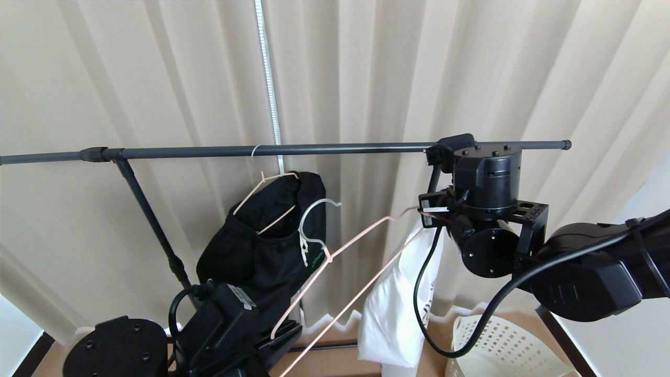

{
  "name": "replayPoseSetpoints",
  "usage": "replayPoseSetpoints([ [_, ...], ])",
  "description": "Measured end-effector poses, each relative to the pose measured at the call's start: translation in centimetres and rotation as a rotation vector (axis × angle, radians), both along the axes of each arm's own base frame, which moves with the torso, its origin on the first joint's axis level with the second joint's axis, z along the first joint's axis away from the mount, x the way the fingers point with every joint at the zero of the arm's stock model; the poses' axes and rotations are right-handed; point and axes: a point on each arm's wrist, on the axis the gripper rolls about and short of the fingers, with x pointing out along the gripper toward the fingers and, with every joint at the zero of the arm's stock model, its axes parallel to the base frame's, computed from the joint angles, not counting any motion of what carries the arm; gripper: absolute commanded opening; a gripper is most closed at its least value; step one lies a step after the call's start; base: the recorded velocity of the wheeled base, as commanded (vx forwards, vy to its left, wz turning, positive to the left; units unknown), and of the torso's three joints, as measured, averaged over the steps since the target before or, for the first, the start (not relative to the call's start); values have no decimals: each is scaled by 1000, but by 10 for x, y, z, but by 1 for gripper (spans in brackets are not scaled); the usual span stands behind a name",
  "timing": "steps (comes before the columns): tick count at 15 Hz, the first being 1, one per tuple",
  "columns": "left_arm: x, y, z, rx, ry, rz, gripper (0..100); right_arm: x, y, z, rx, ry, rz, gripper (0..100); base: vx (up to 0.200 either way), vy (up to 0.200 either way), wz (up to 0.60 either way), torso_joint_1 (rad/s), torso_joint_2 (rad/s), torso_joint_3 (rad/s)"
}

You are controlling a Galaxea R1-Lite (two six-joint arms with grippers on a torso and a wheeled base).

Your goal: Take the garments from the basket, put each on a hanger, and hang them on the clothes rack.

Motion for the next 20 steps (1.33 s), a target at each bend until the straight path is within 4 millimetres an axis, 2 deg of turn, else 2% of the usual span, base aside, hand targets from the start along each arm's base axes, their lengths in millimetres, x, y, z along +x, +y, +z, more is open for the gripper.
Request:
replayPoseSetpoints([
  [10, -2, -5, 0, -26, -2, 7, 0, -13, 11, -5, -11, -3, 27, 0, 0, 0, 0, 0, 0, 0],
  [20, 11, -14, -15, 3, -41, 123, 0, -30, 17, -8, -57, 12, 52, 0, 0, 0, 0, 0, 0, 0],
])
